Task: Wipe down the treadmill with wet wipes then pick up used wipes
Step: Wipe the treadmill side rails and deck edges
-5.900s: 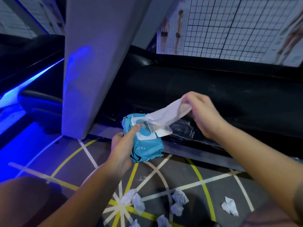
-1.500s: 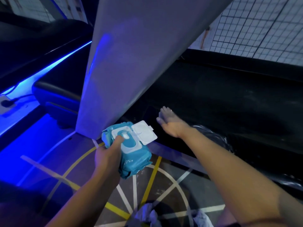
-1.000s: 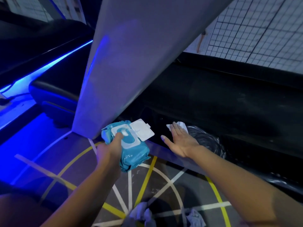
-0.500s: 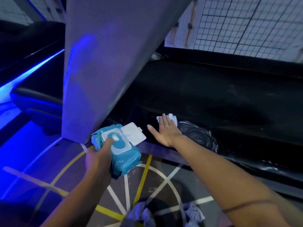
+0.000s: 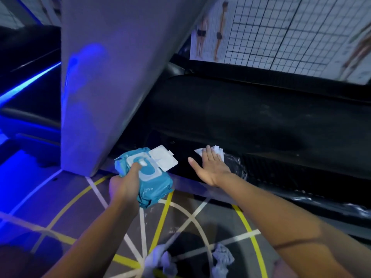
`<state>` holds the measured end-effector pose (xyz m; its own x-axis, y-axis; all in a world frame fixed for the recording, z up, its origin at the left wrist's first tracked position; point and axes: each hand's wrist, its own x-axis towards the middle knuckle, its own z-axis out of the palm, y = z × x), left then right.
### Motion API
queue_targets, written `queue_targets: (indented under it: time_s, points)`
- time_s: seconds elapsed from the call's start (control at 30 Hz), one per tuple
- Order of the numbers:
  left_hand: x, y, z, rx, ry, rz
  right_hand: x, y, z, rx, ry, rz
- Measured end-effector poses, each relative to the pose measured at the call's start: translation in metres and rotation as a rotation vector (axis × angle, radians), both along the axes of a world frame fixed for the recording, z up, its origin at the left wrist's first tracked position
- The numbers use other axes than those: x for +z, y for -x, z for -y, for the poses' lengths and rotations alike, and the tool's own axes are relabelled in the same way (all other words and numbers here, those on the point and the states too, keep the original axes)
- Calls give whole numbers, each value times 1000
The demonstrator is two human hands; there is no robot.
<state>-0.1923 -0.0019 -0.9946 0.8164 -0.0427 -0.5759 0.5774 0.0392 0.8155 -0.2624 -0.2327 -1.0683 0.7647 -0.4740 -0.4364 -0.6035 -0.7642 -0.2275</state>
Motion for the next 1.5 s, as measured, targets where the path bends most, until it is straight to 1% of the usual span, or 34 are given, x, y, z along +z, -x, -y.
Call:
queue_targets:
  time_s: [0.13, 0.23, 0.33, 0.47, 0.5, 0.6, 0.67, 0.77, 0.9, 1.0, 1.1, 1.2, 1.3, 1.37, 1.43, 1.5]
  points:
    - [-7, -5, 1, 11, -9, 8, 3, 13, -25, 153, -20, 14]
    - [-8, -9, -2, 10, -26, 14, 3, 4, -43, 233, -23, 43]
    - [-12, -14, -7, 43, -60, 46, -4, -25, -38, 182, -16, 76]
    - [-20, -20, -14, 110, -52, 32, -7, -53, -16, 75, -29, 35]
    - [-19, -19, -14, 100, -58, 28, -6, -53, -11, 60, -35, 23]
    - [-18, -15, -8, 53, -62, 33, -4, -40, 6, -25, 2, 6]
    - [-18, -11, -2, 31, -29, 0, -5, -23, 20, -94, 43, -13]
    - [-17, -6, 7, 36, -9, 9, -1, 8, 31, -153, 29, -37]
    - [-13, 4, 17, 47, 31, 17, 5, 42, 14, -147, -4, -27]
    - [-19, 1, 19, 51, 50, 17, 8, 55, -4, -70, -33, -18]
    - [-17, 0, 17, 25, 38, 20, 7, 52, -24, 51, -16, 13]
    - [-18, -3, 11, 34, 0, 31, 2, 28, -39, 148, 16, 65]
    - [-24, -9, 7, 79, 4, -18, -3, -2, -34, 130, -10, 77]
    - [-32, -15, 6, 103, 20, -26, -4, -12, -17, 86, -18, 55]
    - [-36, -15, 6, 75, 54, -29, -3, -8, 8, 19, -21, 20]
    - [-28, -9, 12, 42, 39, -19, -1, 7, 33, -48, 12, -22]
